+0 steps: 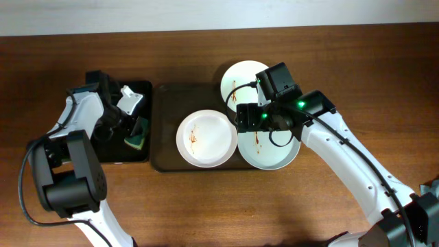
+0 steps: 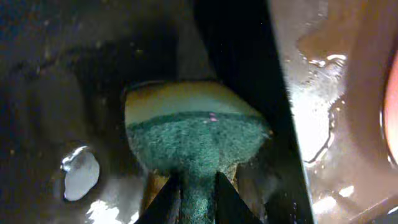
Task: Clean dirty plates on tray and stack at the side
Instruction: 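Grasp the green-yellow sponge with the left gripper and lift it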
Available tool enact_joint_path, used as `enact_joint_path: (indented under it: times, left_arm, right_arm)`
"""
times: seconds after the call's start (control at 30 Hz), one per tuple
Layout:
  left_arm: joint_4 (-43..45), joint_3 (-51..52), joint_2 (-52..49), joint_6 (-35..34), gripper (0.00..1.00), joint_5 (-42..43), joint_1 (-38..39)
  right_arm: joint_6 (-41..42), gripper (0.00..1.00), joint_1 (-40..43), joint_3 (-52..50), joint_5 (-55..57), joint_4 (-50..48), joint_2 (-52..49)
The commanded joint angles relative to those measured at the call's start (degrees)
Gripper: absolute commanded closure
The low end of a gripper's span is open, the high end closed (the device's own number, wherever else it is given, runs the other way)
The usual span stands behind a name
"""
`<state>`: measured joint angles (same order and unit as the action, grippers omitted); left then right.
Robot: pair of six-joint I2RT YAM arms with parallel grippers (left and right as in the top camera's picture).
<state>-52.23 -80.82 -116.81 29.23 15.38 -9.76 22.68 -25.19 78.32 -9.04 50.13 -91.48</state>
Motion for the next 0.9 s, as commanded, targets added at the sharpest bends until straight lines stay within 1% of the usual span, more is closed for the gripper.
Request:
enact_joint_path:
  times: [0.0, 0.2, 0.23, 0.27, 0.33, 0.37, 0.4, 0.47, 0.6, 0.67, 0.73, 0.83, 0.87]
  left_arm:
    - [-0.3, 1.3, -0.6, -10.0, 0.83, -2.8, 0.3]
    - [0.6, 1.3, -0.6, -10.6, 0.83, -2.8, 1.7]
    - [0.5, 1.3, -0.6, -11.7, 0.74, -2.8, 2.8]
    - [0.5, 1.3, -0.6, -11.7, 0.73, -2.8, 3.3]
    - [0.5, 1.3, -0.6, -11.9, 0.73, -2.8, 4.0]
    - [0.5, 1.3, -0.6, -11.9, 0.73, -2.8, 4.0]
    - [0.5, 1.3, -0.6, -11.9, 0.78, -2.8, 4.0]
    - [0.5, 1.3, -0.6, -13.6, 0.99, -2.8, 4.0]
    - [-0.1, 0.3, -0.6, -16.4, 0.99, -2.8, 3.6]
    - [-4.0, -2.4, -0.6, -16.7, 0.99, -2.8, 3.6]
    - [-10.7, -7.8, 0.2, -18.1, 0.99, -2.8, 3.6]
    - [-15.8, -12.8, 3.0, -19.6, 0.99, -2.9, 3.6]
    - [-17.4, -14.4, 4.7, -20.7, 0.99, -4.3, 3.6]
  right_arm:
    - [0.1, 0.13, -0.3, 1.0, 0.7, -0.3, -0.7]
    - [0.2, 0.13, -0.3, 1.0, 0.7, -1.4, -0.9]
    - [0.2, 0.13, -0.3, 1.0, 0.7, -1.3, -0.9]
    - [0.2, 0.13, -0.3, 1.0, 0.7, -1.3, -0.9]
    - [0.2, 0.13, -0.3, 1.0, 0.7, -1.3, -0.9]
    - [0.2, 0.13, -0.3, 1.0, 0.7, -1.2, -0.9]
    - [0.2, 0.13, -0.3, 1.0, 0.7, -1.2, -0.9]
    - [0.1, 0.12, -0.3, 1.0, 0.7, -1.3, -0.9]
    - [0.1, 0.11, -0.3, 1.0, 0.7, -1.3, -0.9]
    - [0.1, 0.11, -0.3, 1.0, 0.7, -1.4, -0.9]
    - [0.2, 0.16, -0.3, 1.0, 0.7, -1.7, -0.9]
    - [0.2, 0.17, -0.3, 1.0, 0.7, -1.8, -0.9]
    - [0.2, 0.17, -0.3, 1.0, 0.7, -1.9, -0.9]
